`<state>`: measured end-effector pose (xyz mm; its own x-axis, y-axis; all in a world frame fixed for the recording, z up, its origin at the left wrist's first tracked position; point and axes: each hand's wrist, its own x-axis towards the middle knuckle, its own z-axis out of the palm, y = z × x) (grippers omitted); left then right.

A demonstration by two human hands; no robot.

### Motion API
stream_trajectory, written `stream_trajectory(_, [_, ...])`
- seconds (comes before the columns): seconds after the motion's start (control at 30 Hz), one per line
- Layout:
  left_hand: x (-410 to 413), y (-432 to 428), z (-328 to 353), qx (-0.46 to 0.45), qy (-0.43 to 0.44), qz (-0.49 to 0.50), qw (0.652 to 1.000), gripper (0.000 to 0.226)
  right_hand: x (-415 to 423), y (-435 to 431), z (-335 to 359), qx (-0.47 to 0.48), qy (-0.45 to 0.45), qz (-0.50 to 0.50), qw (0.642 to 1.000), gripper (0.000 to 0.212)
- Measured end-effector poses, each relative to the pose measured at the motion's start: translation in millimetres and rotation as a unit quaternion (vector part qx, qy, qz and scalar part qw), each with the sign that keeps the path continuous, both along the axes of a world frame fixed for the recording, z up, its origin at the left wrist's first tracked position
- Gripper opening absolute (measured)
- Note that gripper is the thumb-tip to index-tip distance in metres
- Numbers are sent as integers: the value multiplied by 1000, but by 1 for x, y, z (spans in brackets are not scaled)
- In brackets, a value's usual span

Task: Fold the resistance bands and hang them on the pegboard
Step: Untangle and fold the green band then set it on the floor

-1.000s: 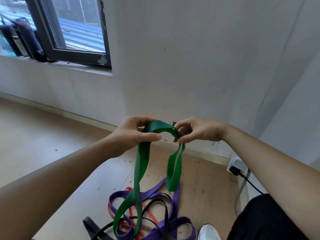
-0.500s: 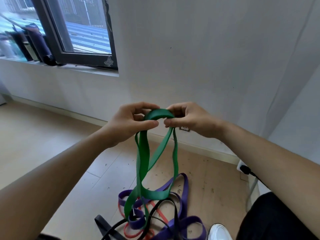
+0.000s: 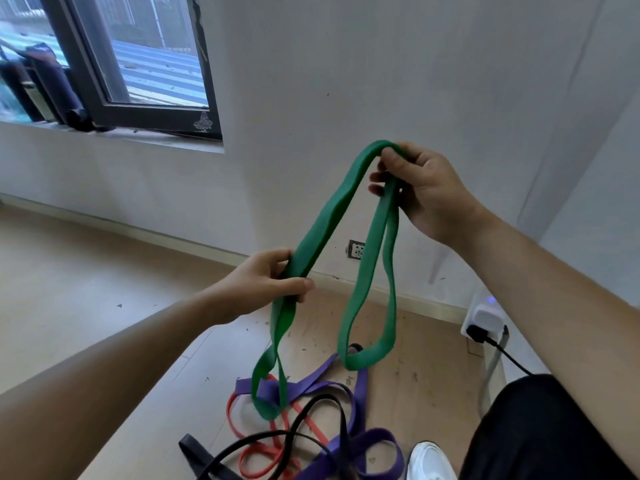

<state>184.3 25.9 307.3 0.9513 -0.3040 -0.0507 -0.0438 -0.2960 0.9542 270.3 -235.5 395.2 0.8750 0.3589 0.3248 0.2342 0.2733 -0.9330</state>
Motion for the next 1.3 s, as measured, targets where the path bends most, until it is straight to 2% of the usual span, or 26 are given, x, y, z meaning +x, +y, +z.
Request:
stream_trajectory(0.1, [7, 5, 8, -16, -24, 31, 999, 44, 14, -19, -8, -21, 17, -12, 1000, 30])
stream_trajectory(0.2, [12, 8, 18, -71, -52, 94, 992, 43, 25, -34, -24, -81, 40, -22, 996, 46])
stream_trajectory(0.37, [23, 7, 38, -202, -62, 162, 964, 49, 35, -43, -54, -246, 29, 0, 969, 25])
stream_trajectory(0.47, [27, -5, 45, -228, -81, 150, 959, 49, 31, -31, -60, -354, 18, 49, 934, 30])
stream_trajectory(0.53, [27, -15, 47, -219, -88, 137, 962, 47, 25, -18, -60, -394, 11, 79, 916, 33])
stream_trajectory(0.6, [27, -24, 46, -195, -94, 116, 969, 45, 18, -4, -58, -387, 6, 96, 917, 34])
stream_trajectory(0.7, [24, -34, 45, -154, -101, 78, 980, 37, 10, 14, -53, -329, -19, 96, 939, 31])
stream_trajectory(0.8, [24, -30, 45, -137, -106, 82, 981, 28, 7, 20, -44, -290, -31, 91, 952, 32])
stream_trajectory(0.93, [24, -15, 41, -113, -98, 76, 986, 37, 0, 27, -35, -279, -43, 107, 953, 42])
stream_trajectory(1.07, [21, -13, 40, -97, -98, 54, 989, 45, -10, 42, -36, -278, -88, 91, 952, 37])
stream_trajectory(1.3, [15, 0, 35, -29, -74, 20, 997, 37, -14, 44, -27, -291, -124, 100, 943, 28])
